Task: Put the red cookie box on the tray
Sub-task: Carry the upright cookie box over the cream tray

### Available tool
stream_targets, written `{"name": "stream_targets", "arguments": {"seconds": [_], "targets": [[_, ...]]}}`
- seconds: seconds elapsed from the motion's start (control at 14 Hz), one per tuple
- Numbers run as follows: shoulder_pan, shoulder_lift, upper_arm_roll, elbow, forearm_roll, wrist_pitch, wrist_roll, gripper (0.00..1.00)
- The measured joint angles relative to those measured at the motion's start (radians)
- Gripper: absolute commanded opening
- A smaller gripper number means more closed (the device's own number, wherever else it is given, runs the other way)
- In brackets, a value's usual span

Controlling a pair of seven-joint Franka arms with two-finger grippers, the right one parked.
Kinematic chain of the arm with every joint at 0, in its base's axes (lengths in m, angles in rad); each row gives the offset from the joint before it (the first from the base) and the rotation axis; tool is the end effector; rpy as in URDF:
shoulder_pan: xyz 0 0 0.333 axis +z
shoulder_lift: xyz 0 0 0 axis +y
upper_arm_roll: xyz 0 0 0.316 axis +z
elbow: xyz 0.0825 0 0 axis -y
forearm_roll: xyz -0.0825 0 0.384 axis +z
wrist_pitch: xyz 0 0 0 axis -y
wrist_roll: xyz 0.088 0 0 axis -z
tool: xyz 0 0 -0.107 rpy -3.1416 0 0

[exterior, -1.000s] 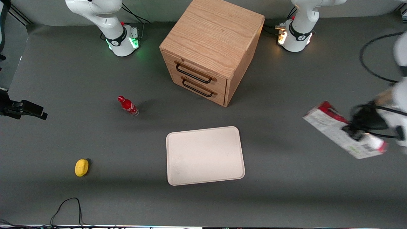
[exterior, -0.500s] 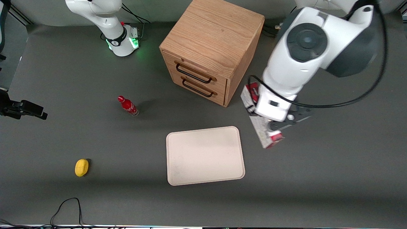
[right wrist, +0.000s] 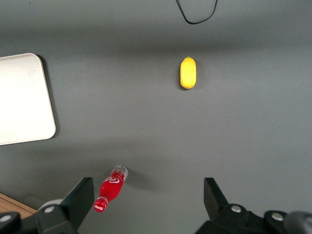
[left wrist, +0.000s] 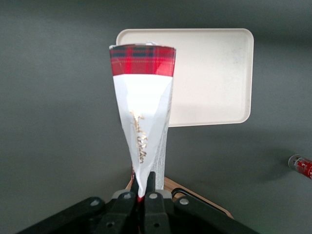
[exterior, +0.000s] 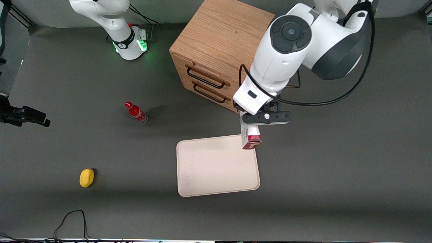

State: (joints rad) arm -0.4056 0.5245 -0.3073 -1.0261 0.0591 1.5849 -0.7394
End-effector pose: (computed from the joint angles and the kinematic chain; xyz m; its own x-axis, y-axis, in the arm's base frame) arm 0.5721 -0.4036 0.5625 0.9973 0.0694 -0.0225 0.0714 -0.9919 0.1052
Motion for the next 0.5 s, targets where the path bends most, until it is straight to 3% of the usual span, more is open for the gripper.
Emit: {"name": "stream_targets", "arguments": {"seconds": [0.5], "targets": [[0.0, 0.209, 0.016, -0.019, 0.068, 0.165, 0.019, 0.0]]}}
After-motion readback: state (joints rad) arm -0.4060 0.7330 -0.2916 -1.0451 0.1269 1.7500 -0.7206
